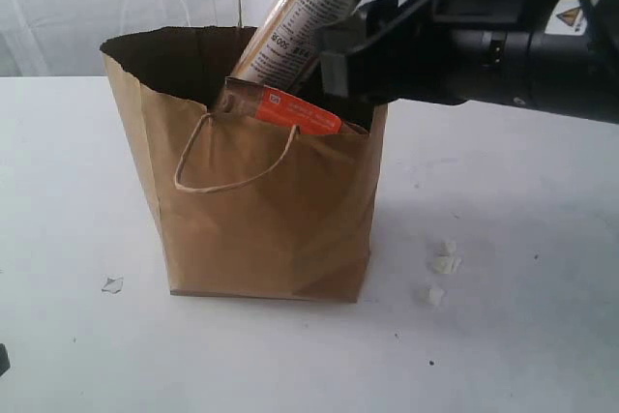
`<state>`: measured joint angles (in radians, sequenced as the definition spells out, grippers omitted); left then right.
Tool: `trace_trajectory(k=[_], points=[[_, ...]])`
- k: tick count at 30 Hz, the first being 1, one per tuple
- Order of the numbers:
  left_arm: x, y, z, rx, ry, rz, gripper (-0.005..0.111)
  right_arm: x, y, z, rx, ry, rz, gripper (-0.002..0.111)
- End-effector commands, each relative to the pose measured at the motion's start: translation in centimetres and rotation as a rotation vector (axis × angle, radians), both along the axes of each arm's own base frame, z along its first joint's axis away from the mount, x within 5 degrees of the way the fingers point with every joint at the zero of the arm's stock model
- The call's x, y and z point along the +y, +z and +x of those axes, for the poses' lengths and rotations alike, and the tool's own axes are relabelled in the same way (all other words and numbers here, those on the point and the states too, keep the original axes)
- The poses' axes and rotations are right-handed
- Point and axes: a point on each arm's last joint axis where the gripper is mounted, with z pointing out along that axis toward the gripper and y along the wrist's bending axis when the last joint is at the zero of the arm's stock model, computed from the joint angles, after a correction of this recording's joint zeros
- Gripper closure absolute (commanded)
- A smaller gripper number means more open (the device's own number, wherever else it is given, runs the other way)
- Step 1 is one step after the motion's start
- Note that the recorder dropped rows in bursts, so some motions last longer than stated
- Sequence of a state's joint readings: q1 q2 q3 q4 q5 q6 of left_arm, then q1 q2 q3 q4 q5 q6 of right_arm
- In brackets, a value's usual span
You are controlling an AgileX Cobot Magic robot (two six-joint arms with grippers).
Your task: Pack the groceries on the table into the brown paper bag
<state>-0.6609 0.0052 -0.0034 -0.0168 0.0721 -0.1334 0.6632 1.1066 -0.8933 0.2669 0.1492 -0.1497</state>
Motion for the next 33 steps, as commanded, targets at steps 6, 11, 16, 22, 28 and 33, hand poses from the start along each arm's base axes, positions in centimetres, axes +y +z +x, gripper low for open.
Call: trace_trajectory(k=[6, 11, 16, 22, 28, 33], points=[[0.0, -0.1, 0.0, 0.005, -0.001, -0.004, 0.107, -4.0, 3.0, -3.1, -0.101, -0.047, -0.058, 0.056], [0.0, -0.1, 0.0, 0.005, -0.001, -0.004, 0.107, -8.4, 3.3, -3.7, -0.076, -0.268, -0.159, 0.056], [0.0, -0.1, 0.0, 0.005, -0.001, -0.004, 0.107, -11.1, 2.3, -4.7, 0.075, -0.421, -0.26, 0.056], [0.0, -0.1, 0.0, 0.005, -0.001, -0.004, 0.107, -10.8, -1.5, -3.7, 0.241, -0.414, -0.348, 0.056], [0.0, -0.1, 0.0, 0.005, -0.001, -0.004, 0.107, -8.4, -6.1, 0.6, 0.381, -0.372, -0.279, 0.056], [0.0, -0.1, 0.0, 0.005, -0.001, -0.004, 0.107, -7.3, -10.9, 5.0, 0.514, -0.39, -0.295, 0.056]])
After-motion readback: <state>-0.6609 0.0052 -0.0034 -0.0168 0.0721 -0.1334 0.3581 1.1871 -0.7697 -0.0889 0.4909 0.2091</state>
